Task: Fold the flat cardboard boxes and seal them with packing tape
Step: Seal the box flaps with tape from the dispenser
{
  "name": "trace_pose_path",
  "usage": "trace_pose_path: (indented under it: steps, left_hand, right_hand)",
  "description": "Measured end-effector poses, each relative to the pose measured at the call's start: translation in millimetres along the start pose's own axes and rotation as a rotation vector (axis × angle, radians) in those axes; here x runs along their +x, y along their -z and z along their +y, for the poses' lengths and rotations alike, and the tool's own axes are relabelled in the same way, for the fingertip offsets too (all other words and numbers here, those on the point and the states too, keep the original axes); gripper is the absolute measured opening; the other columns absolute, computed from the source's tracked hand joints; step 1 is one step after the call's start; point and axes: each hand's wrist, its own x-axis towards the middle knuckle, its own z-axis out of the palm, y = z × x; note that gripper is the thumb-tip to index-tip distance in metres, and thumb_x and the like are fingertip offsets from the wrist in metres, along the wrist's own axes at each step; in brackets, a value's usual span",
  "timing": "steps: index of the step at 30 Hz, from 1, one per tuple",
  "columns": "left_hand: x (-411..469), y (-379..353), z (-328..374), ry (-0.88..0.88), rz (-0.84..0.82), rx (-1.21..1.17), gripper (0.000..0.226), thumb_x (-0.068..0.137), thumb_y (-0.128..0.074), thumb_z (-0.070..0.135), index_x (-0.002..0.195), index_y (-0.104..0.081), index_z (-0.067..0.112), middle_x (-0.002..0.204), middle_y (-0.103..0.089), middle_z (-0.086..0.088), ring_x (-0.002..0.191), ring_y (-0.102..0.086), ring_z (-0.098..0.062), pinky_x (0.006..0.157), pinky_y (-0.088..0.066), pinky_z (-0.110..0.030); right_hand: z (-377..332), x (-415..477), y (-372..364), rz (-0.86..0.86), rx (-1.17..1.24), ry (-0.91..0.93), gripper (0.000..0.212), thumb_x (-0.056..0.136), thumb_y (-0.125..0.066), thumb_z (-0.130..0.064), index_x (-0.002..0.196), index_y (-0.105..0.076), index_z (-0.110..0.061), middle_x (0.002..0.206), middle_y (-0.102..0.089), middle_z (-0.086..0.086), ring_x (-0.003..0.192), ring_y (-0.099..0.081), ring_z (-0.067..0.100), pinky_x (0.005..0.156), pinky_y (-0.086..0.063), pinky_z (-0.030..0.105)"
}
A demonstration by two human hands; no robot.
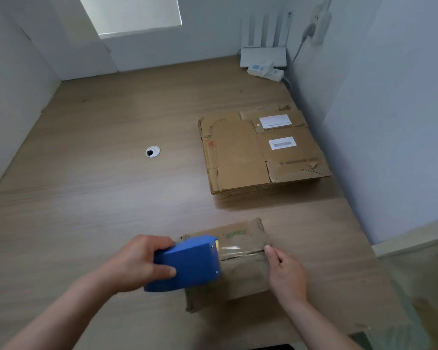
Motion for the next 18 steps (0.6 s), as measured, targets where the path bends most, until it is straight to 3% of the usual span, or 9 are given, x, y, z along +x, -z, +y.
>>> trace_pose_path:
  steps: [3, 10, 18]
  left_hand:
    - [-25, 23, -36, 0.103, -0.025, -0.121, 0.024, 0.06, -0.069, 0.039, 0.082, -0.069, 0.032, 0.072, -0.066, 0.006, 0.062, -0.057, -0.007, 0.062, -0.04, -0.03]
    - [-48, 28, -82, 0.204, -0.05, -0.252, 0.019, 0.06, -0.07, 0.031, 0.078, -0.071, 0.036, 0.07, -0.067, 0.008, 0.063, -0.058, -0.005, 0.06, -0.039, -0.026]
    - [-31, 3, -111, 0.242, -0.054, -0.27, 0.032, 0.055, -0.07, 0.038, 0.081, -0.071, 0.019, 0.075, -0.068, 0.001, 0.067, -0.059, -0.011, 0.064, -0.039, -0.029]
  right_hand:
    - [1, 0, -1, 0.015, -0.006, 0.027, 0.033, 0.1, -0.055, -0.038, 0.104, -0.079, -0.016, 0.096, -0.077, 0.005, 0.092, -0.069, 0.027, 0.069, -0.041, 0.029]
    - [-3, 0, 0, 0.018, -0.026, 0.043, 0.031, 0.1, -0.056, -0.029, 0.097, -0.079, -0.008, 0.094, -0.077, 0.013, 0.088, -0.069, 0.033, 0.066, -0.041, 0.033]
    - [-1, 0, -2, 0.032, -0.05, 0.056, 0.032, 0.101, -0.056, -0.03, 0.103, -0.078, -0.007, 0.102, -0.076, 0.016, 0.096, -0.069, 0.034, 0.07, -0.039, 0.032]
